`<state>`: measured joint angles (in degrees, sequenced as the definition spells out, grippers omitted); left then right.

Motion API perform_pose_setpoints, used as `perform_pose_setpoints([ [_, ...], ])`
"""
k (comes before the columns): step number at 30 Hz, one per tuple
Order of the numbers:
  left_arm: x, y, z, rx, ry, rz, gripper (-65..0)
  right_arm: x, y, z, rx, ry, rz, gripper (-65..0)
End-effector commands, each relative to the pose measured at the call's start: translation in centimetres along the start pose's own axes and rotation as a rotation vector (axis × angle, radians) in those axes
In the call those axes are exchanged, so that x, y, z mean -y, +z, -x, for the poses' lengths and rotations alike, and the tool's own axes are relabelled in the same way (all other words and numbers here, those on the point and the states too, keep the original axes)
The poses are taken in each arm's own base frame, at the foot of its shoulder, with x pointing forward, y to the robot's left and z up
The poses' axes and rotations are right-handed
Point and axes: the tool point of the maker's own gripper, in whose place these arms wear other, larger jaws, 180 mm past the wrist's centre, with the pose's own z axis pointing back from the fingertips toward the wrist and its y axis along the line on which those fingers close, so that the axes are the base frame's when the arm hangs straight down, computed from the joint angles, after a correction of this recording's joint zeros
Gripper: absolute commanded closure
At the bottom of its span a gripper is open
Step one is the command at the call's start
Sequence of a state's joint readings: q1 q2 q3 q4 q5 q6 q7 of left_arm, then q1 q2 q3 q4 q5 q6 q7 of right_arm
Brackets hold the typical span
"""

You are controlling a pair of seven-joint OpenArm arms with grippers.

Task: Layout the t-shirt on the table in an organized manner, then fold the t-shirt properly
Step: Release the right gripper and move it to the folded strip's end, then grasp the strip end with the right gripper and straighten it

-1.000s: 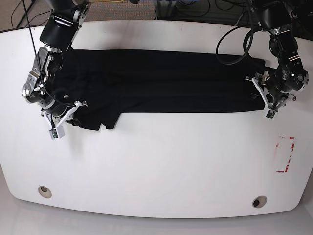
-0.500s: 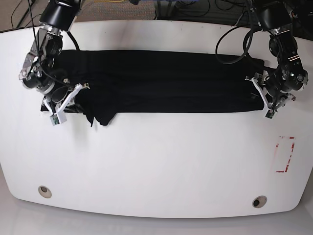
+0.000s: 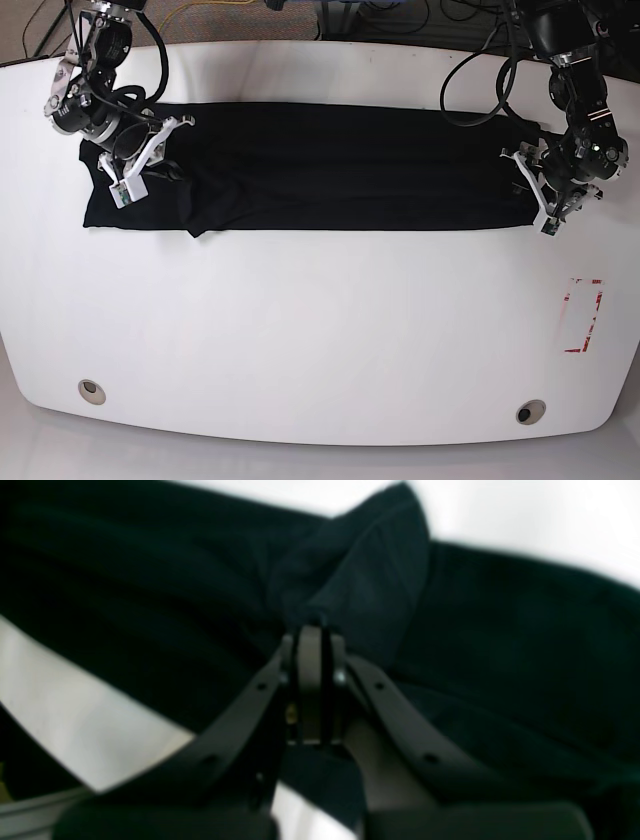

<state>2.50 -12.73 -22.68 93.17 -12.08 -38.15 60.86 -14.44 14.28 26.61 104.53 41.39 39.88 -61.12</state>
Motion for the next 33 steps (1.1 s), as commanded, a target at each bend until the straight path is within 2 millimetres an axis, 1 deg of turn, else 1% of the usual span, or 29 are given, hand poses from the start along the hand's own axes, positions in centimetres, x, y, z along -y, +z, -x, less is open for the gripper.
perform_pose_setpoints([
  [1,-0.7,0.6,-1.4,0.043,-0.007,-0.018,-31.2,0.0,0.6,-0.5,0.024,0.013,-0.001,-1.4],
  [7,-0.7,0.6,-1.3,0.041,-0.007,-0.017,-31.2,0.1,1.3,1.6,-0.033,0.011,0.005,-1.4],
  [12,-0.7,0.6,-1.3,0.041,-0.007,-0.017,-31.2,0.1,1.6,2.8,-0.064,0.005,0.006,-1.4],
  [20,-0.7,0.6,-1.3,0.041,-0.005,-0.018,-31.2,0.5,2.4,4.0,-0.109,0.015,0.015,-1.7],
  [22,-0.7,0.6,-1.3,0.041,-0.005,-0.018,-31.2,0.5,2.4,4.2,-0.113,0.014,0.015,-4.4],
  [24,-0.7,0.6,-1.3,0.041,-0.005,-0.018,-31.2,0.5,2.5,4.1,-0.112,0.013,0.015,-14.0],
  [25,-0.7,0.6,-1.3,0.041,-0.005,-0.018,-31.2,0.5,2.5,4.1,-0.112,0.013,0.015,-17.4],
  [26,-0.7,0.6,-1.3,0.041,-0.005,-0.018,-31.2,0.6,2.6,4.0,-0.107,0.012,0.018,-23.9],
  [29,-0.7,0.6,-1.3,0.041,-0.005,-0.018,-31.2,0.4,2.8,3.4,-0.093,0.034,0.021,-38.5],
  [31,-0.7,0.6,-1.3,0.041,-0.005,-0.018,-31.2,-0.1,2.9,2.6,-0.075,0.058,0.021,-46.5],
  [33,-0.7,0.6,-1.3,0.041,-0.005,-0.018,-31.2,-0.5,3.2,1.8,-0.057,0.084,0.021,-50.4],
])
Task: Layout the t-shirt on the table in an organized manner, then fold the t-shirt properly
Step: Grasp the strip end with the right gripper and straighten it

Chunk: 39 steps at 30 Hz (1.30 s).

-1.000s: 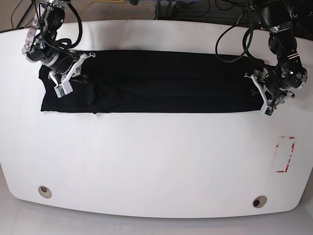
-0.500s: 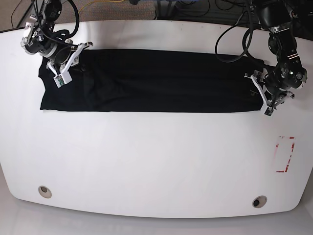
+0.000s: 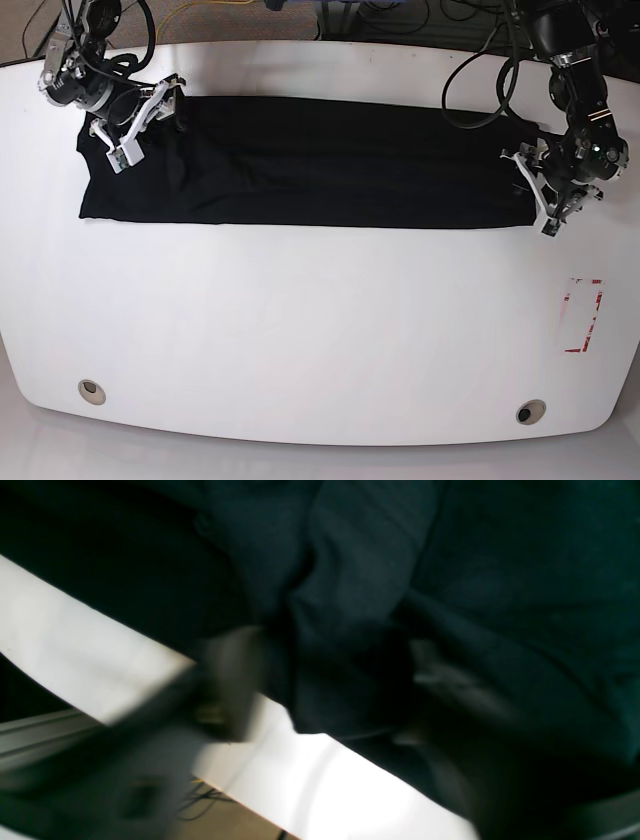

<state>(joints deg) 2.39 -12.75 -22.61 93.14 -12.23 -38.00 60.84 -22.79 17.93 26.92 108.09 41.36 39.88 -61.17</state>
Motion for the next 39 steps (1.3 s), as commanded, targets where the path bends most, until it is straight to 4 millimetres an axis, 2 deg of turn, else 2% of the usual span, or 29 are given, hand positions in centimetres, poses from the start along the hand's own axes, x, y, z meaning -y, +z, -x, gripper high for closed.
perform_pose_setpoints([
  [1,-0.7,0.6,-1.2,0.038,-0.008,-0.018,-31.2,-0.4,1.0,-2.5,0.072,0.055,0.003,-50.9],
  [4,-0.7,0.6,-1.2,0.038,-0.008,-0.018,-31.2,-0.8,1.3,-3.4,0.095,0.080,0.004,-50.1],
  [8,-0.7,0.6,-1.2,0.038,-0.008,-0.018,-31.2,-1.1,1.3,-4.8,0.139,0.085,-0.013,-45.3],
  [10,-0.7,0.6,-1.2,0.038,-0.008,-0.018,-31.2,-1.2,1.3,-5.6,0.164,0.086,-0.022,-40.1],
  [15,-0.7,0.6,-1.2,0.038,-0.008,-0.018,-31.2,-1.9,1.1,-5.9,0.192,0.062,-0.050,-28.5],
  [20,-0.7,0.5,-1.0,0.035,-0.007,-0.017,-31.2,-2.9,1.2,-6.2,0.218,0.042,-0.098,-20.9],
  [24,-0.6,0.5,-0.7,0.029,-0.007,-0.015,-31.2,-3.1,0.9,-5.3,0.181,0.033,-0.103,-18.4],
  [30,-0.4,0.5,-0.7,0.028,-0.008,-0.012,-31.2,-2.9,0.5,-4.2,0.147,0.004,-0.108,-18.2],
  [36,0.2,0.2,-0.8,0.034,0.002,0.001,-31.2,-1.3,-0.8,-1.7,0.092,-0.089,-0.111,-18.2],
  [39,0.2,0.2,-0.8,0.035,0.003,0.002,-31.2,-0.1,-1.3,-1.2,0.078,-0.107,-0.087,-18.2],
])
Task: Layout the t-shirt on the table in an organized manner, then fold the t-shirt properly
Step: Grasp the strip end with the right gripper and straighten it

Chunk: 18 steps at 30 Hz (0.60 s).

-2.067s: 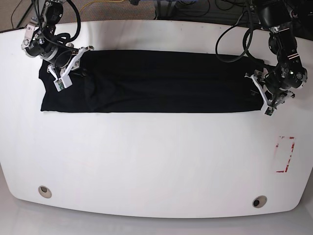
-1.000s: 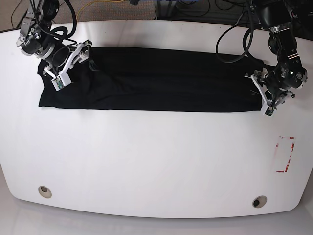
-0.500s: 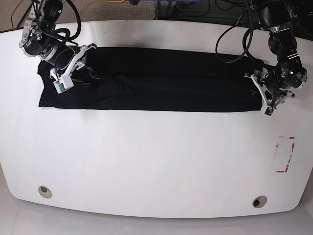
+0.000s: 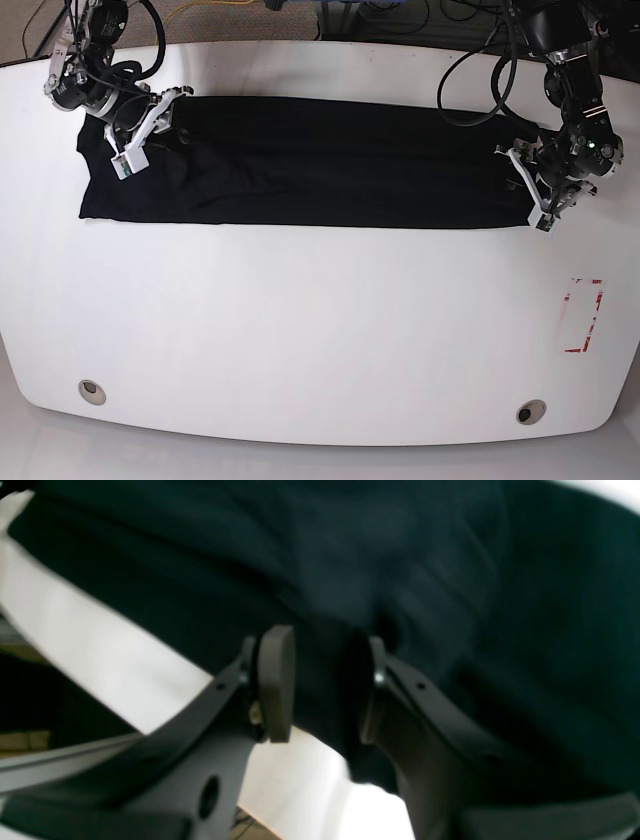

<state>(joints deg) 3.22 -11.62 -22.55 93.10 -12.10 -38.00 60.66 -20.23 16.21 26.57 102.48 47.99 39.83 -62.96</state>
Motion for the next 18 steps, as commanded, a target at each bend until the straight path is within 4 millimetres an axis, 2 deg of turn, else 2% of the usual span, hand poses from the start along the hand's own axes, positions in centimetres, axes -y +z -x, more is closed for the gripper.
perform_pose_setpoints([
  [1,-0.7,0.6,-1.3,0.042,-0.008,-0.017,-31.2,1.2,0.3,-1.2,0.030,0.021,0.026,-18.2],
  [4,-0.7,0.6,-1.3,0.042,-0.007,-0.016,-31.2,2.8,0.4,-1.0,0.010,0.036,0.080,-18.2],
  [9,-0.1,0.3,-1.5,0.041,-0.024,-0.003,-31.2,4.4,0.8,-1.6,0.007,0.069,0.136,-18.2],
  [18,0.1,0.3,-1.6,0.040,-0.029,0.001,-31.2,5.8,1.4,-2.8,0.011,0.101,0.169,-18.2],
])
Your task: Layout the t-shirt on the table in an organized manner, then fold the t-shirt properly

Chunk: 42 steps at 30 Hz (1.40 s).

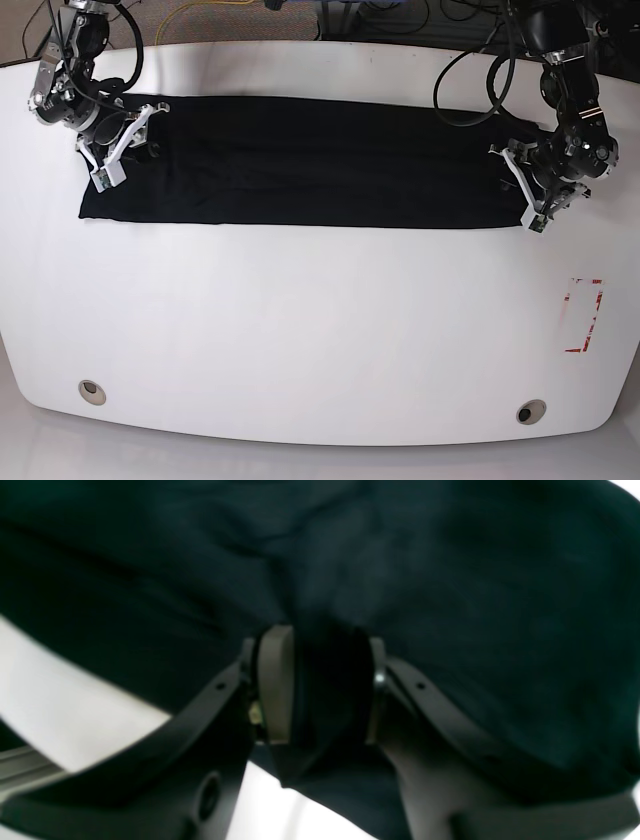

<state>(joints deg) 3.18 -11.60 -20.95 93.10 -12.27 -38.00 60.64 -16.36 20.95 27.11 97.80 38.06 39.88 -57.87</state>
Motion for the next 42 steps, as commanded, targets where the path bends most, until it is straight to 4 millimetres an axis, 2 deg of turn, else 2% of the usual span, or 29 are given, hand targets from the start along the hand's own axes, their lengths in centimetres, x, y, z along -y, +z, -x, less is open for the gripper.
perform_pose_setpoints([
  [1,-0.7,0.6,-1.3,0.041,-0.008,-0.019,-31.2,0.6,0.3,-1.6,0.045,0.011,0.003,-18.2],
  [8,-0.7,0.6,-1.3,0.041,-0.008,-0.019,-31.2,3.2,0.8,-1.5,0.064,-0.039,0.047,-18.2],
  [13,-0.8,0.6,-1.2,0.038,-0.009,-0.020,-31.2,4.5,0.9,-1.0,0.061,-0.062,0.063,-18.2],
  [16,-0.8,0.6,-1.2,0.040,-0.010,-0.021,-31.2,4.5,1.2,-1.2,0.066,-0.054,0.066,-18.2],
  [21,-0.8,0.6,-1.2,0.040,-0.010,-0.021,-31.2,3.4,2.2,-2.6,0.080,0.016,0.068,-18.1],
  [25,-0.8,0.6,-1.2,0.040,-0.010,-0.021,-31.2,2.8,3.9,-3.6,0.086,0.065,0.108,-18.1],
  [30,-0.8,0.6,-1.3,0.040,-0.009,-0.020,-31.2,1.5,4.8,-3.9,0.097,0.072,0.138,-18.1],
  [33,-0.8,0.6,-1.3,0.040,-0.009,-0.020,-31.2,1.0,4.8,-3.5,0.087,0.060,0.139,-18.1],
  [36,-0.8,0.6,-1.3,0.041,-0.009,-0.020,-31.2,0.5,4.4,-2.2,0.065,0.030,0.126,-18.1],
  [42,-0.8,0.6,-1.3,0.041,-0.010,-0.021,-31.2,-0.7,2.9,-0.4,0.059,-0.039,0.073,-18.1],
])
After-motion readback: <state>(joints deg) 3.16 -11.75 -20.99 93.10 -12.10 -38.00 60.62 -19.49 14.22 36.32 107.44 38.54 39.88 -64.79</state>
